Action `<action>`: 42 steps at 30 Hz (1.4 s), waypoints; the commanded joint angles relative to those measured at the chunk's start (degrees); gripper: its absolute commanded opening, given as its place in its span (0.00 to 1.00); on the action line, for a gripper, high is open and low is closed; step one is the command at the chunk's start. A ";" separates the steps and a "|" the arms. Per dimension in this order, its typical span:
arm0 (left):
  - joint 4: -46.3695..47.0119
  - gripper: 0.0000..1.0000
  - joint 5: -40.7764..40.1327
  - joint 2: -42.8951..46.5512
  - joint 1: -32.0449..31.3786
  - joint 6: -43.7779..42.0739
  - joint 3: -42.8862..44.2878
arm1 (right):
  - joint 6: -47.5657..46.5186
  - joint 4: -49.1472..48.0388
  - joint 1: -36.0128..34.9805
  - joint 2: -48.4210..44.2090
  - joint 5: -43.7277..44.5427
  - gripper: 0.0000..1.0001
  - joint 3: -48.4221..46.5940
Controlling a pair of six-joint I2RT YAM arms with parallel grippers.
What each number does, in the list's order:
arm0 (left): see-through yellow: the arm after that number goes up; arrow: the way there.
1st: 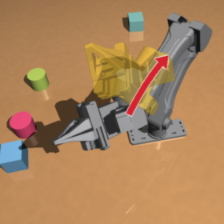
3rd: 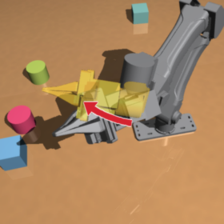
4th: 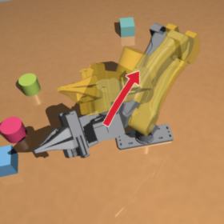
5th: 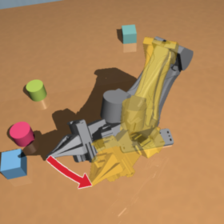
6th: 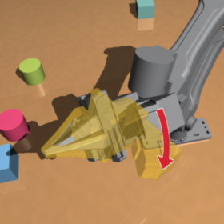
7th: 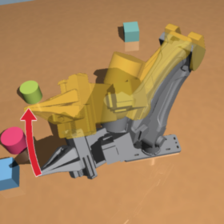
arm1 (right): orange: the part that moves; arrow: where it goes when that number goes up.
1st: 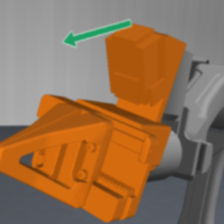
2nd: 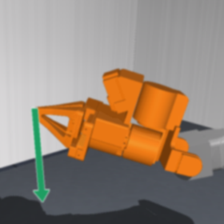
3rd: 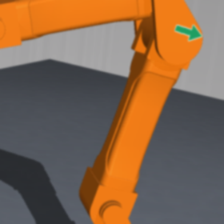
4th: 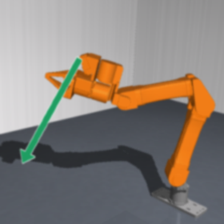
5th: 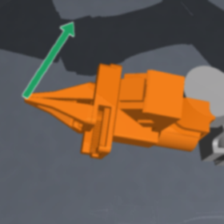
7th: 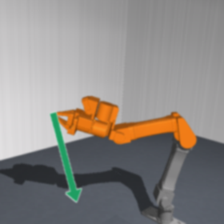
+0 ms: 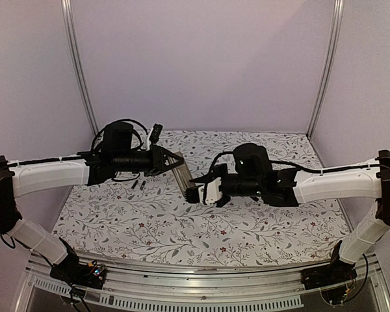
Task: Load the batteries into the remote control
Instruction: Remove the battery cover from the remote control.
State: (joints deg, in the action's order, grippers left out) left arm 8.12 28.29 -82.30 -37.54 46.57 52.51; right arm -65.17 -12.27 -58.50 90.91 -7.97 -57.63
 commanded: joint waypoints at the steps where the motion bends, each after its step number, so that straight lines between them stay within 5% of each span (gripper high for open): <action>1: -3.02 0.00 2.52 -0.83 -0.01 -0.52 -0.46 | 1.56 -5.83 0.23 -2.73 2.33 0.23 0.23; 26: 9.44 0.00 6.01 -9.22 3.78 6.26 -5.13 | 7.53 -3.02 1.37 3.22 -0.87 0.26 2.55; 42: 1.40 0.00 -3.48 -14.44 4.48 -5.39 2.43 | 18.22 -3.30 5.14 5.00 -2.94 0.29 5.03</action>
State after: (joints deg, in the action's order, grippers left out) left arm 11.20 27.24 -97.06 -33.91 45.47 53.39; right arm -53.65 -14.96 -54.98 96.01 -9.32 -53.52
